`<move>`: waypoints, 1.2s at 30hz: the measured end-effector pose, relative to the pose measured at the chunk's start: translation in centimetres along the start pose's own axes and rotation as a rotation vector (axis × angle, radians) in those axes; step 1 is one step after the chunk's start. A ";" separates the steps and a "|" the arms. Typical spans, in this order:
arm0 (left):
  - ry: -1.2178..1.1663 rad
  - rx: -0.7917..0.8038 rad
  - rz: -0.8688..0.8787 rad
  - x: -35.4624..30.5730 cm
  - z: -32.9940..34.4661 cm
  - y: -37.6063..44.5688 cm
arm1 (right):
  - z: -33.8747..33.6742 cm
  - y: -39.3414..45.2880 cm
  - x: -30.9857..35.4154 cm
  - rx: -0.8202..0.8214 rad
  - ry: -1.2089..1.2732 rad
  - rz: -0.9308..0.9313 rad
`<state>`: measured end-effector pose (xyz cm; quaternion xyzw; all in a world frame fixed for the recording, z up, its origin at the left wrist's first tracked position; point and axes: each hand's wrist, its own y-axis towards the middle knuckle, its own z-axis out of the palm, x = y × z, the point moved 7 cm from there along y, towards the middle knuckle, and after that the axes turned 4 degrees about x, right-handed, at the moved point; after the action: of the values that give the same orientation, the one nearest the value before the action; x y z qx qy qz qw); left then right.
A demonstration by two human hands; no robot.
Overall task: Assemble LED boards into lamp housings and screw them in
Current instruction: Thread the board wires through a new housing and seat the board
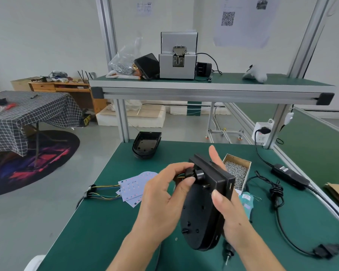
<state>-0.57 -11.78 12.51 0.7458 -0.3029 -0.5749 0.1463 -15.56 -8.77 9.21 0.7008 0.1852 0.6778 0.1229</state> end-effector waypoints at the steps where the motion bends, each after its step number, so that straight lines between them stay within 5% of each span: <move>1: -0.019 0.007 -0.004 0.0 0.0 -0.1 | 0.1 -0.1 0.3 -0.019 0.019 0.001; 10: -0.024 0.034 -0.096 0.6 -0.2 -0.3 | -0.4 -0.3 2.3 -0.040 0.068 0.075; 16: -0.034 -0.045 0.023 -0.8 -0.3 -0.6 | 0.0 -0.4 2.9 -0.073 0.109 0.107; 30: -0.500 -0.219 -0.211 -0.5 0.7 -0.8 | 0.7 -0.1 3.0 -0.162 0.079 0.046; 36: -0.555 -0.048 -0.223 -0.9 0.7 -0.7 | 0.6 -0.4 3.3 -0.149 0.020 0.006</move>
<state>-1.17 -10.62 12.63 0.5852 -0.2339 -0.7763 0.0116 -14.97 -6.97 12.01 0.6836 0.1334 0.6969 0.1709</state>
